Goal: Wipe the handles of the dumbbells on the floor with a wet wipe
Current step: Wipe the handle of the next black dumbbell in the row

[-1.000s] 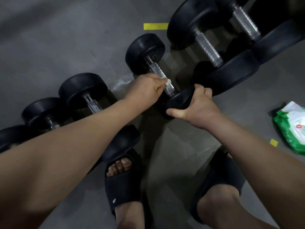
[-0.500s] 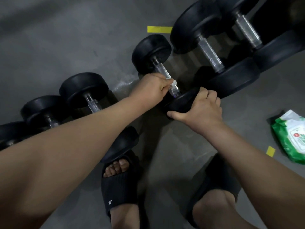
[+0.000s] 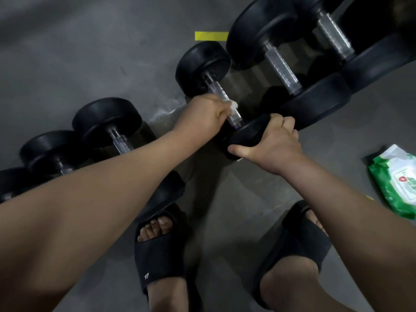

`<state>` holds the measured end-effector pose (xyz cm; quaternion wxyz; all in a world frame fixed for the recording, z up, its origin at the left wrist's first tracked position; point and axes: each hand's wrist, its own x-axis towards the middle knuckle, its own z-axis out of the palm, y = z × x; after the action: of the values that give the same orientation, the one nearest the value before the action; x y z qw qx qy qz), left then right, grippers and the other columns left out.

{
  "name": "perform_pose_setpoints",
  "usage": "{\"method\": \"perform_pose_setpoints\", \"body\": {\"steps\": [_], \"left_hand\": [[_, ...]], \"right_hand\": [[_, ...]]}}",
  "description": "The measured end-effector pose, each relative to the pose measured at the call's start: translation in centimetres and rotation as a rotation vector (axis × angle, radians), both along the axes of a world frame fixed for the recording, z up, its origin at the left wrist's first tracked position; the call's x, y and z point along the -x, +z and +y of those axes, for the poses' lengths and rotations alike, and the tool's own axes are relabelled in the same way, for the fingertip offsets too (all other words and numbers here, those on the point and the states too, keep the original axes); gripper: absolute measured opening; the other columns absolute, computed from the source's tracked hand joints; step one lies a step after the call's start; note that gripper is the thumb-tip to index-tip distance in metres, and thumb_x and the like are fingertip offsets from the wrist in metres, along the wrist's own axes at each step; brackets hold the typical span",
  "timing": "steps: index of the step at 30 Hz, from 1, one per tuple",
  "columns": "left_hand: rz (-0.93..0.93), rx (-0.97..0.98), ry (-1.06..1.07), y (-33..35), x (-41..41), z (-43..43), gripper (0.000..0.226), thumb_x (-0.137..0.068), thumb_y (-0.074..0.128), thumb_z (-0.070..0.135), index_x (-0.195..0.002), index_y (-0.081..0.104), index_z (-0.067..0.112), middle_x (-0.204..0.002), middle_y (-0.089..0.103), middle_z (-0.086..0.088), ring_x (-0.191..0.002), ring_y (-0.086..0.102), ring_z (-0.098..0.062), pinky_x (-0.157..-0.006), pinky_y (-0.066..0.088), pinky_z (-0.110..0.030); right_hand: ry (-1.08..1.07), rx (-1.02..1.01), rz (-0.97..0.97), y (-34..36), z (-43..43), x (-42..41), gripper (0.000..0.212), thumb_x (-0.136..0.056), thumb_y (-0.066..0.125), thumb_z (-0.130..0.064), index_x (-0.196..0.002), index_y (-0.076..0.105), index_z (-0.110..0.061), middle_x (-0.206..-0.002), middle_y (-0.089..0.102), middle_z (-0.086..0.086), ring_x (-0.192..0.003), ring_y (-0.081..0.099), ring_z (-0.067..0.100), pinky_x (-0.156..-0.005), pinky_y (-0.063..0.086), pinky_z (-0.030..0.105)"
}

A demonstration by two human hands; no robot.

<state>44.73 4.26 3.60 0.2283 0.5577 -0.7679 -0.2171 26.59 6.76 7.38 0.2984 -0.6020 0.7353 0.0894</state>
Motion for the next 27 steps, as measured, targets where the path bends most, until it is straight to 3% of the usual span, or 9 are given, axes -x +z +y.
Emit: {"method": "perform_pose_setpoints", "body": {"steps": [4, 7, 9, 13, 18, 20, 24, 27], "left_hand": [[-0.042, -0.025, 0.036, -0.1, -0.4, -0.9, 0.032, -0.099, 0.053, 0.026, -0.120, 0.073, 0.012, -0.112, 0.072, -0.014, -0.104, 0.068, -0.032, -0.092, 0.055, -0.043], [-0.071, 0.012, -0.114, -0.2, 0.5, -0.1, 0.026, -0.099, 0.058, 0.022, -0.117, 0.075, 0.014, -0.105, 0.073, -0.010, -0.098, 0.069, -0.028, -0.091, 0.052, -0.031], [-0.122, 0.001, -0.105, 0.0, 0.6, -0.1, 0.026, -0.101, 0.054, 0.020, -0.115, 0.074, 0.013, -0.103, 0.072, -0.014, -0.095, 0.068, -0.032, -0.087, 0.053, -0.038], [-0.214, -0.049, 0.162, -0.4, -0.8, -2.5, 0.034, -0.106, 0.044, 0.024, -0.123, 0.069, 0.008, -0.110, 0.067, -0.018, -0.099, 0.064, -0.035, -0.085, 0.048, -0.040], [-0.288, -0.092, -0.042, -0.6, 0.1, -1.5, 0.029, -0.104, 0.047, 0.019, -0.129, 0.062, 0.013, -0.128, 0.062, -0.015, -0.105, 0.064, -0.037, -0.089, 0.054, -0.046], [-0.321, -0.101, -0.019, -0.5, -0.5, -2.5, 0.033, -0.104, 0.047, 0.020, -0.135, 0.059, 0.018, -0.135, 0.058, -0.015, -0.109, 0.063, -0.038, -0.090, 0.054, -0.049], [-0.537, -0.108, 0.089, 0.2, -0.7, -4.6, 0.035, -0.102, 0.046, 0.011, -0.135, 0.056, 0.009, -0.125, 0.055, -0.021, -0.101, 0.062, -0.042, -0.071, 0.048, -0.043], [-0.567, -0.142, -0.002, 0.9, 0.5, -3.9, 0.033, -0.101, 0.046, 0.008, -0.133, 0.054, 0.006, -0.130, 0.051, -0.022, -0.101, 0.061, -0.042, -0.071, 0.043, -0.043]], "right_hand": [[-0.016, -0.010, -0.022, 0.0, -0.1, -0.1, 0.131, -0.052, 0.080, -0.078, -0.151, 0.021, -0.015, -0.144, 0.025, 0.006, -0.138, 0.032, 0.033, -0.114, 0.037, 0.048], [-0.019, -0.020, -0.031, -0.1, -0.1, 0.0, 0.131, -0.053, 0.080, -0.077, -0.151, 0.020, -0.016, -0.144, 0.024, 0.005, -0.138, 0.032, 0.033, -0.113, 0.038, 0.049], [-0.022, -0.021, -0.037, -0.2, -0.1, 0.0, 0.131, -0.053, 0.080, -0.077, -0.152, 0.019, -0.017, -0.145, 0.024, 0.005, -0.138, 0.032, 0.034, -0.113, 0.039, 0.049], [-0.026, -0.014, -0.038, -0.2, -0.1, 0.1, 0.132, -0.052, 0.080, -0.078, -0.151, 0.019, -0.016, -0.144, 0.025, 0.005, -0.137, 0.033, 0.035, -0.113, 0.038, 0.049], [-0.029, -0.014, -0.049, -0.2, 0.0, 0.1, 0.130, -0.053, 0.081, -0.077, -0.151, 0.019, -0.018, -0.143, 0.024, 0.005, -0.136, 0.033, 0.034, -0.113, 0.039, 0.048], [-0.026, -0.012, -0.055, -0.2, 0.0, 0.1, 0.130, -0.053, 0.080, -0.077, -0.151, 0.019, -0.018, -0.143, 0.024, 0.005, -0.136, 0.034, 0.034, -0.113, 0.038, 0.047], [-0.023, -0.004, -0.060, -0.1, 0.0, 0.2, 0.129, -0.053, 0.081, -0.077, -0.151, 0.020, -0.018, -0.143, 0.025, 0.005, -0.136, 0.034, 0.034, -0.113, 0.038, 0.047], [-0.024, -0.010, -0.064, -0.1, 0.0, 0.2, 0.129, -0.053, 0.080, -0.077, -0.151, 0.019, -0.019, -0.142, 0.025, 0.004, -0.135, 0.034, 0.034, -0.112, 0.040, 0.047]]}}
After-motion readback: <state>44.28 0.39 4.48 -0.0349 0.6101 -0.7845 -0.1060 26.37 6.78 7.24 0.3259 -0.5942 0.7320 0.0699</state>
